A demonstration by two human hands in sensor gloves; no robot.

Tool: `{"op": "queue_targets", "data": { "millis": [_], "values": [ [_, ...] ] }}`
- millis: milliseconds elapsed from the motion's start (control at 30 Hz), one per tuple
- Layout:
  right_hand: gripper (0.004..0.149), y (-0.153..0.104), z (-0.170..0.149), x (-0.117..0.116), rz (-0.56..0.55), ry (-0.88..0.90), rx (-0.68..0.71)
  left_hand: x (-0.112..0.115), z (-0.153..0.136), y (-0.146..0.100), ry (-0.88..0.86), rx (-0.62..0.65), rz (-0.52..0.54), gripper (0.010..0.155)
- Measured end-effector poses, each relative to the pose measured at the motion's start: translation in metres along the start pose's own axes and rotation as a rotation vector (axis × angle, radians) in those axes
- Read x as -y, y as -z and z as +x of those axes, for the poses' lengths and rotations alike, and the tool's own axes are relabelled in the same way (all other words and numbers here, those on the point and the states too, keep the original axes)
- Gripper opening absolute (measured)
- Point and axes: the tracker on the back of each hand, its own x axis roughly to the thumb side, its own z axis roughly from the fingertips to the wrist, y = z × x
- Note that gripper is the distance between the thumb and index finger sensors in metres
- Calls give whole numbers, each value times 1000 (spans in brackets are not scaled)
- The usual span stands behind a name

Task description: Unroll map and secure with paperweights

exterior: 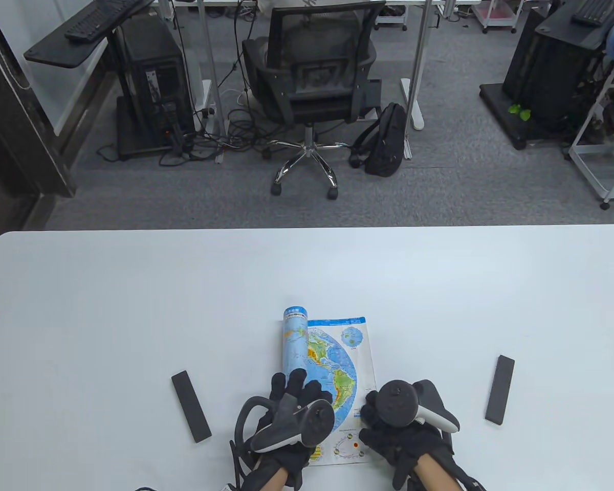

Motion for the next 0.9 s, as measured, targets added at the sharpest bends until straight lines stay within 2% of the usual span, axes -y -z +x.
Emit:
{"op": "queue_targets", "data": {
  "millis": [233,367,467,600,800,900],
  "values": [
    [59,-6,-16,8,1,54,-94,12,-30,-3,-156,-151,-56,67],
    [66,-4,-13,2,19,19,-89,21,-28,-1,-201,-211,-81,76],
    [68,-2,-8,-2,31,-40,-103,28,-17,2,-166,-250,-118,83],
    [62,0,-3,-6,47,-83,-110,33,-4,8,-28,-290,-128,86],
    [62,1,-2,-6,48,-100,-125,29,6,11,133,-261,-134,85],
    [61,1,-4,-4,45,-81,-128,22,9,9,150,-75,-88,77]
  ]
}}
